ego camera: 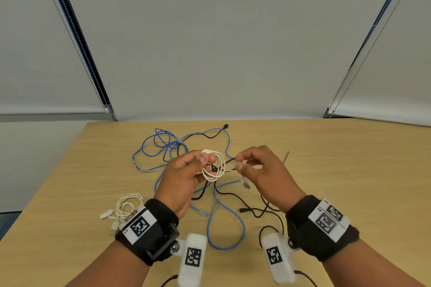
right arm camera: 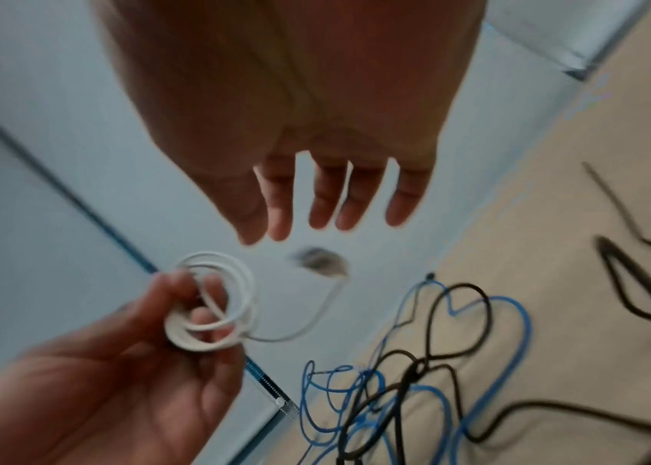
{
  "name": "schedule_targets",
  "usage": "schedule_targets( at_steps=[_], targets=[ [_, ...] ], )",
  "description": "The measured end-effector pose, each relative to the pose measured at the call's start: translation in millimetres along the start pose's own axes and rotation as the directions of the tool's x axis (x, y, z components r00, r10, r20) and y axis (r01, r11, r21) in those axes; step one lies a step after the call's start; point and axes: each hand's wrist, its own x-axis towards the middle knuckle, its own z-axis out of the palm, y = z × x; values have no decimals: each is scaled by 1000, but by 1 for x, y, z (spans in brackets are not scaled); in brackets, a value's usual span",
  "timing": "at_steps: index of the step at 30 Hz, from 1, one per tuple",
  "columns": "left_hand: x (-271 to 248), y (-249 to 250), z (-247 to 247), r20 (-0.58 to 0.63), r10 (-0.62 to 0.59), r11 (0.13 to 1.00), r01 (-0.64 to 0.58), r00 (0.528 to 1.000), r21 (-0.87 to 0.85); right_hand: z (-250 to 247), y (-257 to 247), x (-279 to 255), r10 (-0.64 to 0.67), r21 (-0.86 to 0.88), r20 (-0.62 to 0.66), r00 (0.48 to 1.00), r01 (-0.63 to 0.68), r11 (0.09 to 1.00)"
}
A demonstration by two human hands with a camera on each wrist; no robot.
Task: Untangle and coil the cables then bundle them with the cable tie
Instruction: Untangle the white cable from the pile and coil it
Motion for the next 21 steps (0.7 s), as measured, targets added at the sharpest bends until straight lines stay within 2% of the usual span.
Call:
schedule_targets(
  at_steps=[1,3,5,6,8,10,11,14,16,19,21],
  targets=[
    [-1,-2,1,-28,5,1000,-5,1000,21,2,-7,-1,-87,-47,-26,996,86,995],
    [-3,-6,7,-46,-5,1000,5,999,8,9,-18,-3,-180,-132,59,982,186,974],
    [-7,-8,13,-43,-27,999,26,999,-23,20,-21,-6,-146,-235,174,974,185,954],
    [-9,-9,16,-40,-33,999,32,999,-26,24,-19,-6,-116,-231,202,972,162,959],
    [-9,-9,18,-45,-32,999,32,998,-14,29,-16,-7,-51,-17,195,979,56,998],
    [-7,-8,16,-76,-20,1000,21,997,7,27,-14,-10,47,262,169,984,-91,961],
    [-5,-8,13,-91,-9,999,12,996,31,25,-13,-10,79,321,178,981,-134,938],
    [-2,-12,3,-94,40,974,-18,995,226,19,-12,-7,104,453,301,948,-238,859],
    [2,-16,-3,-122,35,950,5,992,313,15,-13,-3,130,516,308,942,-280,810],
    [7,-18,-12,-186,33,921,43,982,387,8,-9,-1,161,511,304,939,-303,804],
    [11,-18,-19,-234,40,904,65,971,423,5,-5,-2,166,443,304,938,-293,847]
  ],
)
